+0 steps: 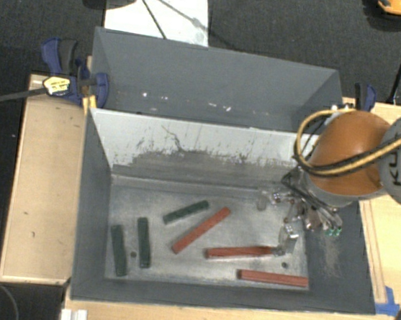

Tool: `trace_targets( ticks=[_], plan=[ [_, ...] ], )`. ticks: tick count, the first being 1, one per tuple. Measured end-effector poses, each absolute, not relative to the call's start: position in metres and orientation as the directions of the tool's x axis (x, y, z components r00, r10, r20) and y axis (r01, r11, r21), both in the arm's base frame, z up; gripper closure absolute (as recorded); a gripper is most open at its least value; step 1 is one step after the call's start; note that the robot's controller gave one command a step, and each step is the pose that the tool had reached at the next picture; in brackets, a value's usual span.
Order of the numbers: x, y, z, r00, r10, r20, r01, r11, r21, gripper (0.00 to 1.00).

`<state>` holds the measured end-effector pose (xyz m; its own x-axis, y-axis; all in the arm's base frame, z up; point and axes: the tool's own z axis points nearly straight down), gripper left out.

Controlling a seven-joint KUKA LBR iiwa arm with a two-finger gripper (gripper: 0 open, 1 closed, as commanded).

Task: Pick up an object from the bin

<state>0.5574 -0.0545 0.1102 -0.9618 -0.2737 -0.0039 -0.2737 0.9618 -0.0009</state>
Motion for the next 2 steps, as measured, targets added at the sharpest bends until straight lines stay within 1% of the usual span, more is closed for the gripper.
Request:
trace_targets(
  ticks=[1,2],
  plan=[
    [0.559,-0.053,0.089,-0.91,-0.414,-0.001,-0.414,0.91,0.001,0.0],
    [0.493,-0.04,0.072,-0.983,-0.184,-0.002,-0.184,0.983,0.0,1.0]
  ],
)
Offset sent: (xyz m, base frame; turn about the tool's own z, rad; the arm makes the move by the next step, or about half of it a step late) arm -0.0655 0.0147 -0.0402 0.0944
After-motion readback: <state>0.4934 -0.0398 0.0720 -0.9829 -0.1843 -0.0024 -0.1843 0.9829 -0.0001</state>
